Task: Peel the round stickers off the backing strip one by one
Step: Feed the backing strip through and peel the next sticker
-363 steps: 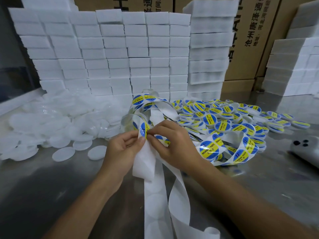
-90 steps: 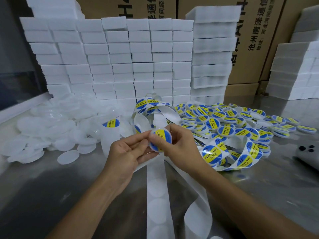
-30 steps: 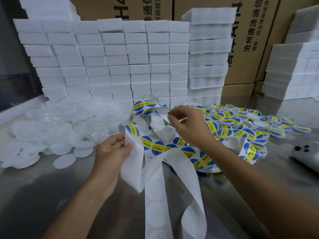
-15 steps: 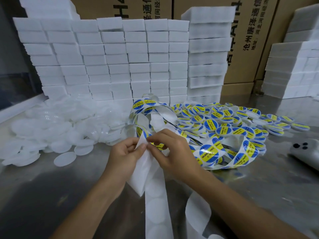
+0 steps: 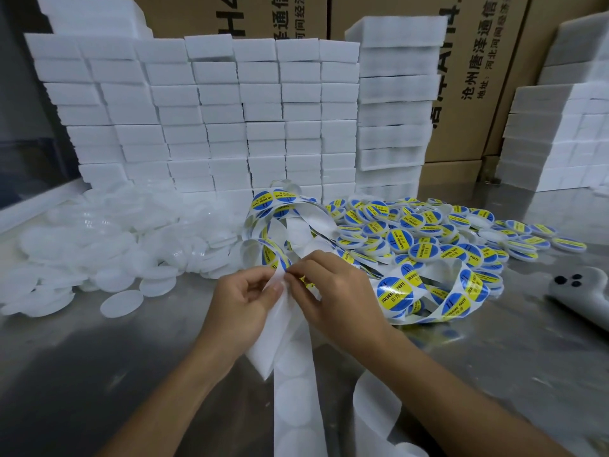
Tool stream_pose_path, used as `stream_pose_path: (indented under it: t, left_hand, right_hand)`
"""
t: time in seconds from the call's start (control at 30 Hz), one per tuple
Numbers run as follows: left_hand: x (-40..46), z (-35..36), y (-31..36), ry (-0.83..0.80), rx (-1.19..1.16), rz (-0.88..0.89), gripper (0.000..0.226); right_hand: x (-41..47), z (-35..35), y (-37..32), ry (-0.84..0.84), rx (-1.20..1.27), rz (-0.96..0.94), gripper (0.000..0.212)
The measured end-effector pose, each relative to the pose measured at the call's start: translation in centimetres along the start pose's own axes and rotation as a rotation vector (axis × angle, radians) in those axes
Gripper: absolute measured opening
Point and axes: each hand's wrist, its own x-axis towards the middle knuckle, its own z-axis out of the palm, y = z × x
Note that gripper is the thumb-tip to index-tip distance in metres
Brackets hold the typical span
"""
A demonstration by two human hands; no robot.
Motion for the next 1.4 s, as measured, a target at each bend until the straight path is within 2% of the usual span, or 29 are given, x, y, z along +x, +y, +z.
stream_pose_path:
  t: [0.1,0.2,0.3,0.43,0.53,0.63,0.7,0.8,0.9,1.0,1.07,1.1,1.2,1.4]
  left_hand:
    - [0.1,0.0,0.0,-0.004,0.001,0.000,0.025]
    - [0.2,0.0,-0.1,0.004,0.028,-0.022,0.020]
    - [0.3,-0.3,-0.4,0.007,0.080,-0.042,0.020]
    - [0.4,-0.6,-0.7,0.003,0.048,-0.050,0.024]
    - [0.9,-1.0,-0.9,0.126,-0.088,-0.090,0.019]
    - [1.7,-2.1,-1.3,0.256,-0.311,-0.154,0.039]
    - [2.0,-3.3,-1.9,0.288,-0.365,-0.180,0.046]
    - [2.0,-5.0,-2.4,0.269,-0.098,-0.085,0.034]
    - [1.7,-5.8,-2.6,0.096,0.254,0.004,0.029]
    - [1.6,-5.8,-3.4,-0.081,0.549,0.090,0.049]
    - [1.4,-5.4,-3.8,-0.150,0.723,0.101,0.022]
    - [1.4,-5.4,-3.9,-0.166,0.787,0.050,0.015]
    - [1.8,-5.6,-4.3,-0.141,0.821,-0.073,0.020]
    - [1.9,-6.0,-4.1,-0.043,0.913,0.013,0.003]
  right_hand:
    - [0.0,0.1,0.0,0.007,-0.004,-0.002,0.008]
    - [0.0,0.1,0.5,-0.003,0.071,0.097,0.009]
    - [0.1,-0.1,1.7,-0.003,0.190,0.262,0.006]
    - [0.6,-0.9,3.6,0.068,0.394,0.588,0.013]
    - [0.8,-1.4,4.8,0.115,0.535,0.790,0.013]
    - [0.8,-1.5,5.0,0.146,0.669,0.904,0.012]
    - [0.8,-1.6,4.9,0.170,0.712,0.929,0.011]
    - [0.9,-1.7,4.8,0.212,0.709,0.908,0.011]
    - [0.9,-1.7,4.7,0.224,0.681,0.893,0.009]
    - [0.8,-1.8,4.7,0.236,0.684,0.894,0.006]
    - [0.9,-1.8,4.6,0.245,0.685,0.893,0.006]
    - [0.9,-1.8,4.6,0.250,0.686,0.893,0.007]
    - [0.9,-1.8,4.5,0.254,0.686,0.883,0.008]
    - [0.9,-1.8,4.2,0.244,0.700,0.838,0.017]
